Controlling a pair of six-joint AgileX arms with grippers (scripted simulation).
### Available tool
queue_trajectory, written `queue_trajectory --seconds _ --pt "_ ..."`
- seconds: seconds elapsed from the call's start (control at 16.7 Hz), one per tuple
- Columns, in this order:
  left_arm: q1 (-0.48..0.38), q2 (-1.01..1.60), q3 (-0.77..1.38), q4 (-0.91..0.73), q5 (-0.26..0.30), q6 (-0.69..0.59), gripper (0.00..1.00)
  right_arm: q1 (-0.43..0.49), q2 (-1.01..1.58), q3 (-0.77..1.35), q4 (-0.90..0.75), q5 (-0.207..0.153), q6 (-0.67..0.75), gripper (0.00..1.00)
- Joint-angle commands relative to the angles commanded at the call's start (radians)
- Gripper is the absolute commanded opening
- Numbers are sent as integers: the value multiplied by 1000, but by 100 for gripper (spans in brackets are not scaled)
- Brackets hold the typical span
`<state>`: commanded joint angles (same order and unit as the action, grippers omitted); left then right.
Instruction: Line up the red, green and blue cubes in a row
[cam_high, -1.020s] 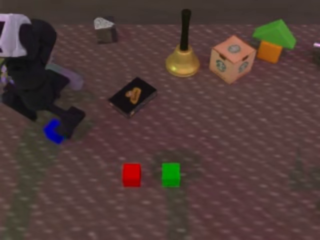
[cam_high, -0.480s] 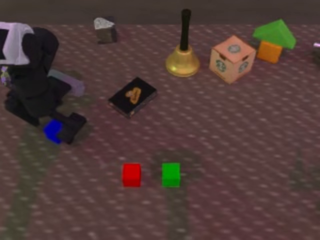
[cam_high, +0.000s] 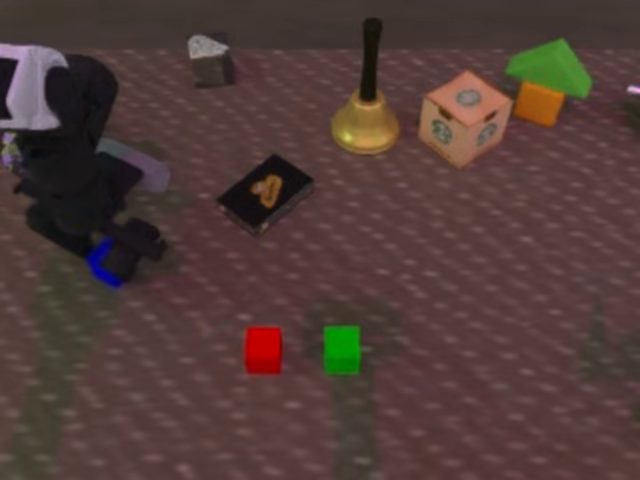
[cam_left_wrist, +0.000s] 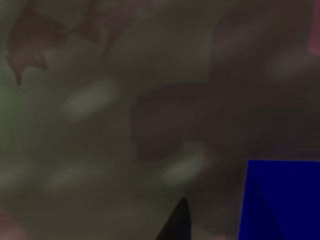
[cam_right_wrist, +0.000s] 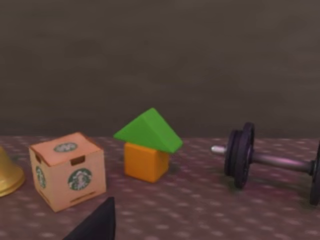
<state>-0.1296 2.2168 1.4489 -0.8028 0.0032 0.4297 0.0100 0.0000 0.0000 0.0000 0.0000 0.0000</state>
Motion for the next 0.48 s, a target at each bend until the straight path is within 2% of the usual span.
queue_trajectory --seconds 0.18,0.48 --pt "0 0 0 0 0 0 2 0 0 0 0 0 0 100" --pt "0 0 0 0 0 0 0 0 0 0 0 0 0 100"
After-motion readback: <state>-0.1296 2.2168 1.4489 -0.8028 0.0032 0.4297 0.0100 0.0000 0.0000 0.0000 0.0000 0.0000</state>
